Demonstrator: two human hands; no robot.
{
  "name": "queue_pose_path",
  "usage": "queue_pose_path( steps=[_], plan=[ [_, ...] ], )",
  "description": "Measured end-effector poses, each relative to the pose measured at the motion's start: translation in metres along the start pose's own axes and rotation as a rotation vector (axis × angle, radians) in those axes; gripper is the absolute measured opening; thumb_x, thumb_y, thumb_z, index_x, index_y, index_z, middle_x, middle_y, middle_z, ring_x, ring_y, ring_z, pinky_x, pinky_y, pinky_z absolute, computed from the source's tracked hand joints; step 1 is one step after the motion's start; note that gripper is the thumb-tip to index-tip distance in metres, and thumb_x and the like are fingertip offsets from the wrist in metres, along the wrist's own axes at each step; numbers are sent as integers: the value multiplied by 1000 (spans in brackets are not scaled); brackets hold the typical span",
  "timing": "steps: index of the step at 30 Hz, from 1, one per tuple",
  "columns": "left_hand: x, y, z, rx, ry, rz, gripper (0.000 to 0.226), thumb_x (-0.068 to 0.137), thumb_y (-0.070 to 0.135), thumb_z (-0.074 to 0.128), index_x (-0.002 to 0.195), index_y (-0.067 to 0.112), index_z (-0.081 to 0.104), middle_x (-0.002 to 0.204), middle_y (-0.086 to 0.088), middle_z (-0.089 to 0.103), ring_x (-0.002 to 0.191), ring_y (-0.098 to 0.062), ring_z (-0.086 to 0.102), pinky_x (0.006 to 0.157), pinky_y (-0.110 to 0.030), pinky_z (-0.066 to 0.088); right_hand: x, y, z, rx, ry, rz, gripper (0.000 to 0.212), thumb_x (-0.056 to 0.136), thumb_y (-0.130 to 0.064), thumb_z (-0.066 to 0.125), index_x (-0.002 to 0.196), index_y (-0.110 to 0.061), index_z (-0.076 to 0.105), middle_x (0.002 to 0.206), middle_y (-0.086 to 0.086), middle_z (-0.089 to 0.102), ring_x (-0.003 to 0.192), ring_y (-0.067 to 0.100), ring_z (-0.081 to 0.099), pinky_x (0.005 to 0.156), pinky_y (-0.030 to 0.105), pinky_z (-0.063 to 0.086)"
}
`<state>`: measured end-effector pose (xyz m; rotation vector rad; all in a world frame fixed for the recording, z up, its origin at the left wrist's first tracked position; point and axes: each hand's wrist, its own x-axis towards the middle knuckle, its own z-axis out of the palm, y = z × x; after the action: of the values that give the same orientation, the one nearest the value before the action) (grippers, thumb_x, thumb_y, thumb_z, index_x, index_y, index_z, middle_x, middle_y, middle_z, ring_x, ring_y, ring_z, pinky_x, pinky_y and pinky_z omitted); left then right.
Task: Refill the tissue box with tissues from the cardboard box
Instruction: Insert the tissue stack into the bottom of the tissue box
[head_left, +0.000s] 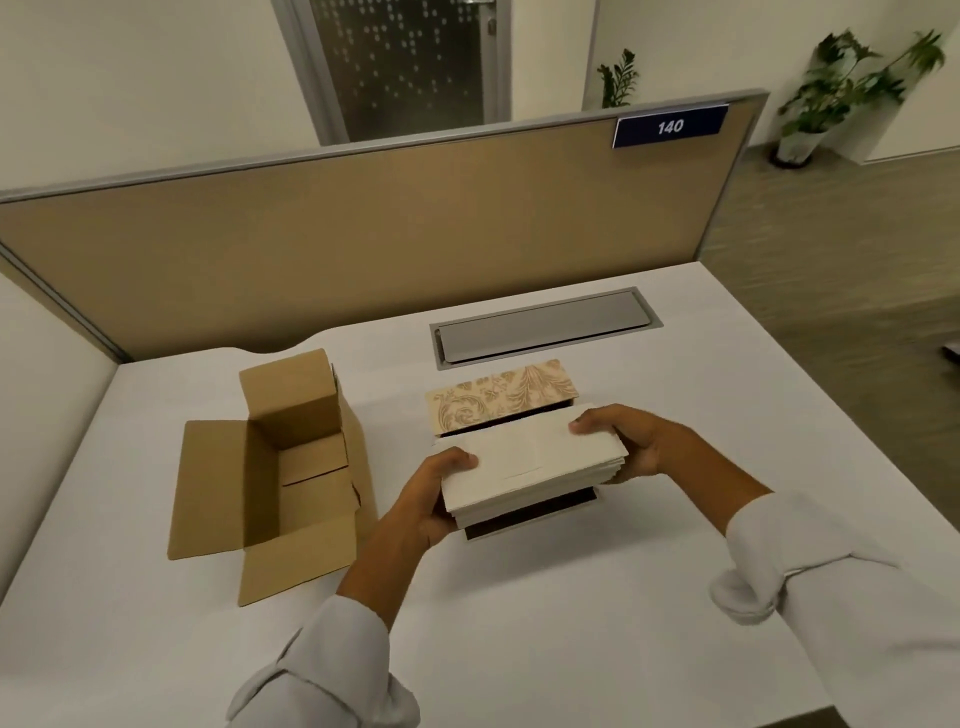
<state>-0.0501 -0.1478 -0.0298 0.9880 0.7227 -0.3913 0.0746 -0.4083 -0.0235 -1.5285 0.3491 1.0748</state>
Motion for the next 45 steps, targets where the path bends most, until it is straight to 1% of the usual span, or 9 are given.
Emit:
queue_pose_path(
  steps=[6, 8, 10, 12, 19, 23, 26, 40, 45],
  plan=[
    [37, -17, 8, -15, 154, -60, 56, 51, 21, 73, 107, 15, 67, 99, -15, 72, 93, -36, 68, 75, -48, 60, 40, 24, 12, 164, 110, 54, 62, 34, -25, 89, 93, -16, 69, 64, 7, 75, 79, 26, 66, 57, 30, 56],
    [49, -20, 4, -20, 179, -64, 56, 52, 24, 73, 107, 15, 68, 99, -15, 73, 95, -36, 69, 85, -51, 58, 51, 26, 14, 190, 102, 51, 62, 39, -29, 91, 96, -17, 69, 64, 6, 75, 75, 26, 70, 54, 31, 57],
    [60, -21, 1, -21, 192, -68, 53, 53, 27, 73, 104, 15, 68, 89, -13, 77, 89, -34, 71, 79, -49, 60, 61, 27, 14, 203, 90, 33, 62, 43, -32, 93, 98, -16, 69, 69, 6, 77, 67, 24, 75, 54, 32, 58],
    [69, -22, -1, -20, 195, -69, 49, 56, 29, 74, 103, 16, 68, 79, -10, 78, 82, -32, 72, 71, -46, 62, 70, 28, 12, 203, 77, 25, 61, 47, -35, 94, 99, -16, 69, 73, 6, 78, 66, 22, 76, 56, 33, 59],
    [89, -29, -2, -21, 205, -90, 46, 62, 35, 80, 103, 20, 69, 83, -9, 79, 78, -30, 76, 79, -46, 61, 90, 36, 5, 161, 86, 37, 54, 58, -39, 91, 101, -13, 71, 85, 8, 79, 86, 27, 72, 81, 41, 59],
    [97, -26, -3, 43, 254, -85, 47, 70, 37, 79, 111, 22, 63, 97, -10, 76, 97, -30, 69, 89, -46, 56, 92, 34, 5, 151, 100, 49, 53, 66, -38, 88, 107, -12, 68, 104, 13, 73, 96, 30, 69, 91, 45, 56],
    [100, -24, -2, 100, 302, -79, 51, 73, 39, 78, 116, 20, 58, 108, -9, 67, 102, -28, 63, 86, -40, 53, 91, 33, 6, 138, 113, 57, 54, 70, -37, 85, 112, -10, 66, 111, 15, 71, 104, 33, 67, 96, 49, 53],
    [99, -30, 4, 321, 434, -27, 58, 77, 39, 77, 119, 13, 46, 115, -5, 54, 104, -26, 53, 83, -39, 46, 97, 32, 14, -125, 293, -56, 78, 77, -46, 77, 137, -5, 48, 134, 15, 57, 122, 34, 54, 105, 50, 45],
    [96, -26, 2, 316, 494, -39, 74, 77, 38, 77, 133, 6, 41, 135, -15, 51, 118, -33, 52, 100, -47, 50, 95, 35, 18, -263, 361, -110, 73, 81, -49, 72, 134, -4, 51, 133, 15, 59, 120, 32, 55, 104, 44, 47]
  ],
)
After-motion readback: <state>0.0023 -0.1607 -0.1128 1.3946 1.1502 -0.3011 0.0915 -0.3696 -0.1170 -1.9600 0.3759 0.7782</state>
